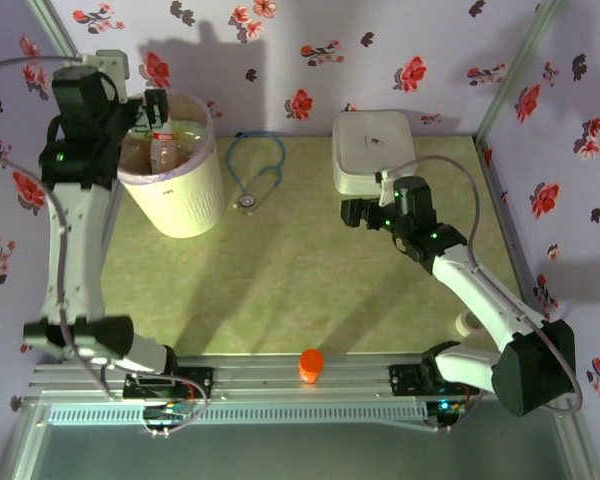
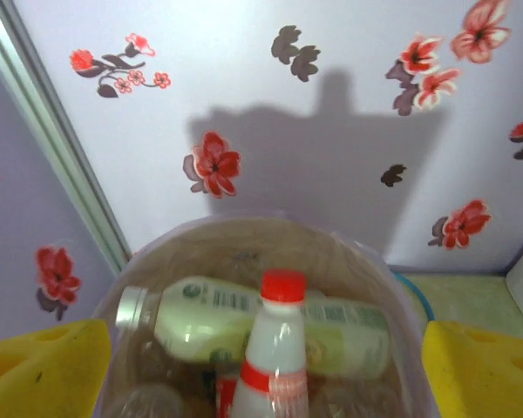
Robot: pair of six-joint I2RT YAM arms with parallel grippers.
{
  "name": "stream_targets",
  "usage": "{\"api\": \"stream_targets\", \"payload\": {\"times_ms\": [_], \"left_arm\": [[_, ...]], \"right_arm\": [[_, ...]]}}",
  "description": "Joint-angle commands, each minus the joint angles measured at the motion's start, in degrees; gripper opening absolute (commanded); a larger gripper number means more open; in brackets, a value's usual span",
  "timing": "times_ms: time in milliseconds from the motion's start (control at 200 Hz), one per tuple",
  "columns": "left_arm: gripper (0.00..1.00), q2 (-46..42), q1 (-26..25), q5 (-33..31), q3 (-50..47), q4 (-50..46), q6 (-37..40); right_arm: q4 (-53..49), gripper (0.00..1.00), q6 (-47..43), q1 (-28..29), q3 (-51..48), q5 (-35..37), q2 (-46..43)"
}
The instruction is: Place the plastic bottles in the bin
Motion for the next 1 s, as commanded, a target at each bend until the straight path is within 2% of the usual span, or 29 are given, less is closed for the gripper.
{"api": "stream_targets", "payload": {"times_ms": [0, 145, 300, 360, 485, 635, 900, 995], "left_arm": [[0.95, -10.99, -5.70, -11.90, -12.73, -1.73, 0.30], [0.95, -26.31, -10.75, -17.02, -34.94, 0.55, -10.40], [1.00, -35.45, -12.76, -18.03, -52.24, 3.43, -16.17], [1.00, -37.23, -12.79, -19.04, -58.52, 7.52, -16.44], [1.00, -39.36, -12.79, -26.14, -71.89, 21.97, -14.54], [1.00, -35.82, -11.89, -30.84, -82.07, 40.60, -9.80], [1.00, -20.48, -8.61, -29.81, -86.87, 60.15, -4.50], [1.00, -16.31, -6.64, -26.83, -88.41, 67.37, -3.93]], "right_arm": [[-3.30, 0.99, -3.61, -2.84, 1.04, 10.89, -1.49], [-4.41, 0.99, -6.59, -5.91, 0.32, 20.27, -1.32], [-1.70, 0.99, -8.62, -7.98, -2.49, 29.22, 1.16], [1.55, 0.99, -8.69, -8.87, -4.66, 30.75, 2.11], [8.40, 0.99, -8.54, -10.15, -9.46, 32.21, 4.14], [14.82, 0.99, -9.89, -11.09, -13.70, 32.63, 6.37], [29.19, 0.99, -11.98, -11.48, -19.43, 30.07, 11.19], [34.65, 0.99, -12.03, -11.57, -21.49, 30.00, 13.39]]}}
